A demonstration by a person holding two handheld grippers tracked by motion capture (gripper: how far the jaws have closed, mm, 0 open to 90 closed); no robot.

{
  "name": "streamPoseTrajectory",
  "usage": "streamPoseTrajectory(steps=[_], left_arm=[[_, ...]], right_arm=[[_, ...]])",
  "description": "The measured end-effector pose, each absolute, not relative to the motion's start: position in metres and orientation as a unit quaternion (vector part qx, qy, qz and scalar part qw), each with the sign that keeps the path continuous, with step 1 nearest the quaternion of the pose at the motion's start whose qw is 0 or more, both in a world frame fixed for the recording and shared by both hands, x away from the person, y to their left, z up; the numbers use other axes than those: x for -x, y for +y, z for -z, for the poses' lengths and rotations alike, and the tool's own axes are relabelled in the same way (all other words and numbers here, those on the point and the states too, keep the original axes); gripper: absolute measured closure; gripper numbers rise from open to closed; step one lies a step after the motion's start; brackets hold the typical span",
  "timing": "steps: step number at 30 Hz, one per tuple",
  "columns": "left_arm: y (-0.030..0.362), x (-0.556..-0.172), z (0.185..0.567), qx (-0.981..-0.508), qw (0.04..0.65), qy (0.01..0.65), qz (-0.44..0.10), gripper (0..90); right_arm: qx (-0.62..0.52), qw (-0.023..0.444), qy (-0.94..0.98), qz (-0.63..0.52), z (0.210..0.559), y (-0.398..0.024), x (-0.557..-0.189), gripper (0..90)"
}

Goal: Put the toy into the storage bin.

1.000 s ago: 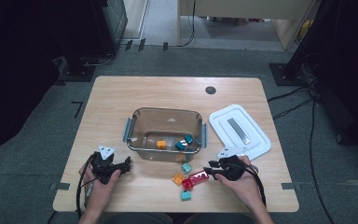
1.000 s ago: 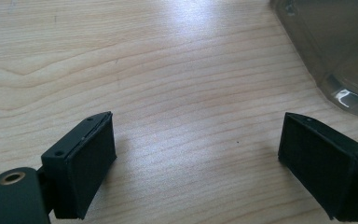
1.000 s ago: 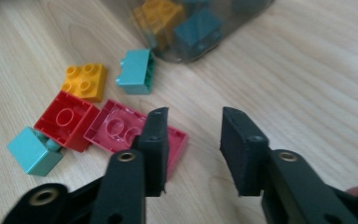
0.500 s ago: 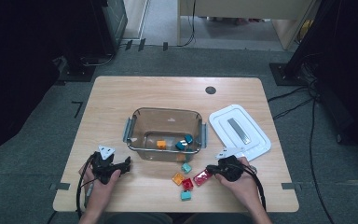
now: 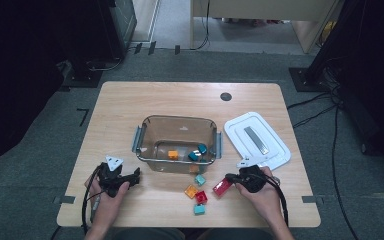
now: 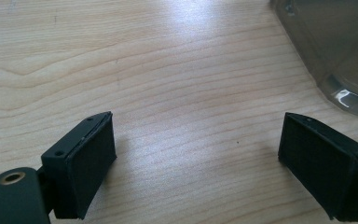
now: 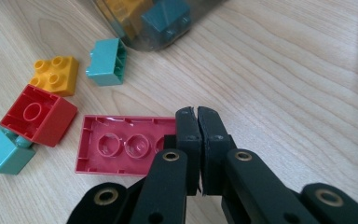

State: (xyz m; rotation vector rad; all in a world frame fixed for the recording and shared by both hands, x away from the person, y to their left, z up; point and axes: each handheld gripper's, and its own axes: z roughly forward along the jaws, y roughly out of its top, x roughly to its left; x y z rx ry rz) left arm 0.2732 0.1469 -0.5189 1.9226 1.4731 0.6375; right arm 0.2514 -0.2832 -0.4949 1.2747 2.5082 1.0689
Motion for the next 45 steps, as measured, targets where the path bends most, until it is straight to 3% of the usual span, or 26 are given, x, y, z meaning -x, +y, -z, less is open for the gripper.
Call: streamPoseTrajectory(steps=[21, 45], left_arm=[[0.147, -0.273, 0.519, -0.729, 0.313, 0.559, -0.242, 10.6], [0.147, -0.273, 0.519, -0.729, 0.313, 0.558, -0.243, 10.6]], right_arm=[[-0.419, 0.09, 0.829, -0.358, 0.457, -0.305, -0.26, 90.0], [-0.38, 0.104, 0.849, -0.352, 0.365, -0.299, -0.287, 90.0]])
